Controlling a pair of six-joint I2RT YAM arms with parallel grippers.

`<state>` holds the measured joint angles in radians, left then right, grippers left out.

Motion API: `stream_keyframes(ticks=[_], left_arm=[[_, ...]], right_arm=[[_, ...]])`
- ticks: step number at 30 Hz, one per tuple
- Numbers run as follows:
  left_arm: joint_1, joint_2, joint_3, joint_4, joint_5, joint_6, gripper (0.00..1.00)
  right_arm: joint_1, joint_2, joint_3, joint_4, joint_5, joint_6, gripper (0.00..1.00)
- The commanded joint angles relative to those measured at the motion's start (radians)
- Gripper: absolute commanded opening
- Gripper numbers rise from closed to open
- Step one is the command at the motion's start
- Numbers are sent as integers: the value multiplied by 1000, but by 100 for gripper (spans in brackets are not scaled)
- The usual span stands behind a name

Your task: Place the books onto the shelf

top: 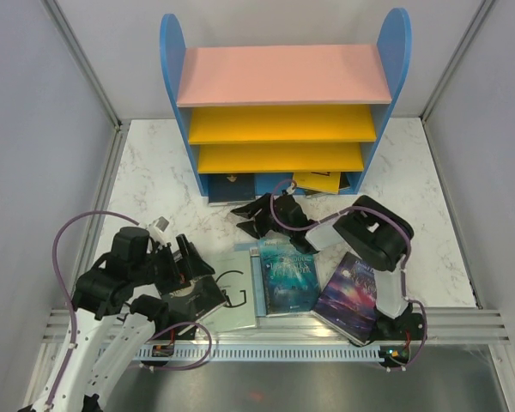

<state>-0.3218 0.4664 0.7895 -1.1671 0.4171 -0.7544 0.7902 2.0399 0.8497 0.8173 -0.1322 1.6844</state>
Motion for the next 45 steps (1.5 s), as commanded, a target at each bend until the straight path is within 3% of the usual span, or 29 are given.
stream_keyframes(ticks=[1,4,7,9,12,13,16,18,24,27,29,36,45], left_arm=[[6,4,-33,99,69,-23,100],[4,46,-81,151,97,-10,100],[4,78,-131,204,127,-3,100],[1,93,-163,265,147,-8,100],[-3,155,-214,361,179,-37,100],[-6,155,-214,391,180,-37,100],[-40,231,-242,495,183,-59,100],[-98,308,-246,567,152,-75,99],[-382,529,-208,739,-3,-169,99],[-453,649,-236,857,-21,-239,97],[-477,698,-272,947,-23,-285,97],[-522,768,-326,1034,-57,-339,97],[-562,928,-303,1020,-126,-365,96]], right_arm=[[14,-179,-46,-78,-67,-129,63],[20,-336,-119,-214,-75,-225,70],[20,-569,-191,-448,-29,-342,79],[20,-696,-215,-698,58,-385,82],[3,-980,-288,-1094,201,-385,81],[-8,-1027,-305,-1095,201,-385,80],[-54,-1170,-363,-1372,259,-381,78],[-98,-1205,-382,-1449,272,-380,77],[-135,-1169,-405,-1514,255,-445,77],[-135,-1110,-403,-1497,249,-462,76],[-135,-1090,-408,-1459,233,-474,76],[-135,-1023,-451,-1341,175,-479,75],[-135,-965,-540,-1193,71,-460,72]])
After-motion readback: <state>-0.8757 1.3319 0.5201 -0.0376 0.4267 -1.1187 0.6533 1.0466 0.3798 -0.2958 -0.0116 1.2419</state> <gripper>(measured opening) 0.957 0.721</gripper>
